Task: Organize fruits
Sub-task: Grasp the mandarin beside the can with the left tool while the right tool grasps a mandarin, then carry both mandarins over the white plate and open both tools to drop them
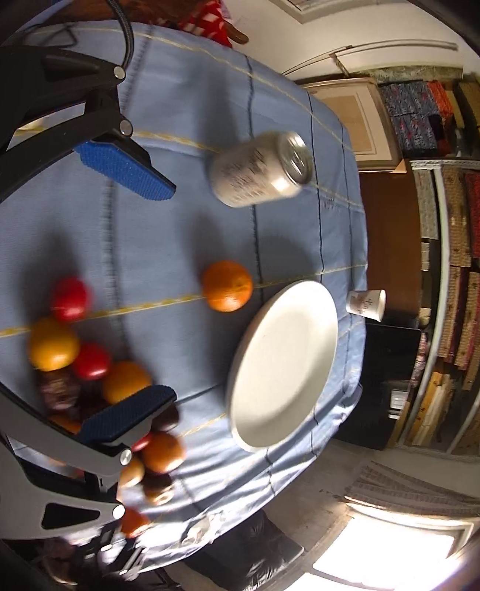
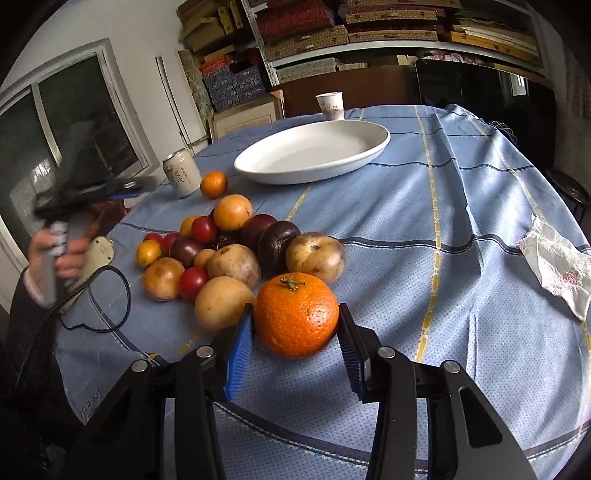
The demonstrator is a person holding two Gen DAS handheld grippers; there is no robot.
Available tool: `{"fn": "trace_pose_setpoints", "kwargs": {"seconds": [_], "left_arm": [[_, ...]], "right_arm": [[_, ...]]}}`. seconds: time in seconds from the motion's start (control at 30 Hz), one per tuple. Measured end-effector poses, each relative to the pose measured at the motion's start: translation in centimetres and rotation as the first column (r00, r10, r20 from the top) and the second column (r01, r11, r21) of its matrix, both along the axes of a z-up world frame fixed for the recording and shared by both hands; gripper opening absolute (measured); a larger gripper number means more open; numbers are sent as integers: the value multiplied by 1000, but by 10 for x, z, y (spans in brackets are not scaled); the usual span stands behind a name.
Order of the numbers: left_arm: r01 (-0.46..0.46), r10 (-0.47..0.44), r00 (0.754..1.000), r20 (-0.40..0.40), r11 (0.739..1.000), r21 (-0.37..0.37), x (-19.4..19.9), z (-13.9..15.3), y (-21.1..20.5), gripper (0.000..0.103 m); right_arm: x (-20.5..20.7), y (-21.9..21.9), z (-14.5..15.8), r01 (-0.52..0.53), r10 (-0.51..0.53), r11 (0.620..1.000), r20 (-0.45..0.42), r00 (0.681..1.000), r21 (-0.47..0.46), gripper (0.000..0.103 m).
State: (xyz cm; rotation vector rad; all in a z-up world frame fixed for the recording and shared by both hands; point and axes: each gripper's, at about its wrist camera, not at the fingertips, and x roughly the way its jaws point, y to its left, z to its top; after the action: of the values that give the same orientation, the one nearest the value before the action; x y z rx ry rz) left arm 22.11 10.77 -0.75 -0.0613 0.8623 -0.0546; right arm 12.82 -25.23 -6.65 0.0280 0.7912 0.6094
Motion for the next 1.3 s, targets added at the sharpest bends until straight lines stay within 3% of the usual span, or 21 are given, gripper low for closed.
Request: {"fn": "trace_pose_setpoints", "kwargs": {"seconds": [0.07, 0.13, 0.27, 0.5, 0.67, 0.87, 1.0, 1.1, 1.3], "left_arm": [[-4, 4, 1000, -20, 1000, 19, 22, -6, -1, 89], [10, -8, 998, -55, 1000, 29, 44, -14, -3, 66], [28, -23, 995, -96, 998, 56, 72, -31, -7, 55], [52, -42, 993, -111, 995, 91, 90, -42, -13, 55], [41, -29, 993, -113, 994, 105, 87, -47, -10, 48], [40, -30, 994, -100, 995, 96, 82, -47, -8, 47], [34, -30, 995, -97, 998, 44, 76, -44, -6, 46], [47, -44, 997, -70, 998, 44, 64, -32, -8, 46], [130, -130, 991, -4, 991, -9, 54, 8, -21, 46]], "right_arm": [[-1, 2, 0, -9, 9, 1000, 3, 1000, -6, 45], [-2, 3, 0, -13, 13, 1000, 7, 1000, -7, 45], [-2, 0, 0, -2, 2, 1000, 8, 1000, 7, 45], [-4, -2, 1, 2, -3, 1000, 2, 1000, 19, 45], [-4, -4, 0, 12, -12, 1000, 1, 1000, 22, 45], [-3, -5, 1, 26, -26, 999, -3, 1000, 21, 45], [2, -9, 0, 36, -35, 999, -25, 999, 32, 45], [11, -11, 5, 31, -28, 999, -70, 997, 40, 45], [53, 1, 53, -28, 40, 992, -94, 995, 120, 45]]}}
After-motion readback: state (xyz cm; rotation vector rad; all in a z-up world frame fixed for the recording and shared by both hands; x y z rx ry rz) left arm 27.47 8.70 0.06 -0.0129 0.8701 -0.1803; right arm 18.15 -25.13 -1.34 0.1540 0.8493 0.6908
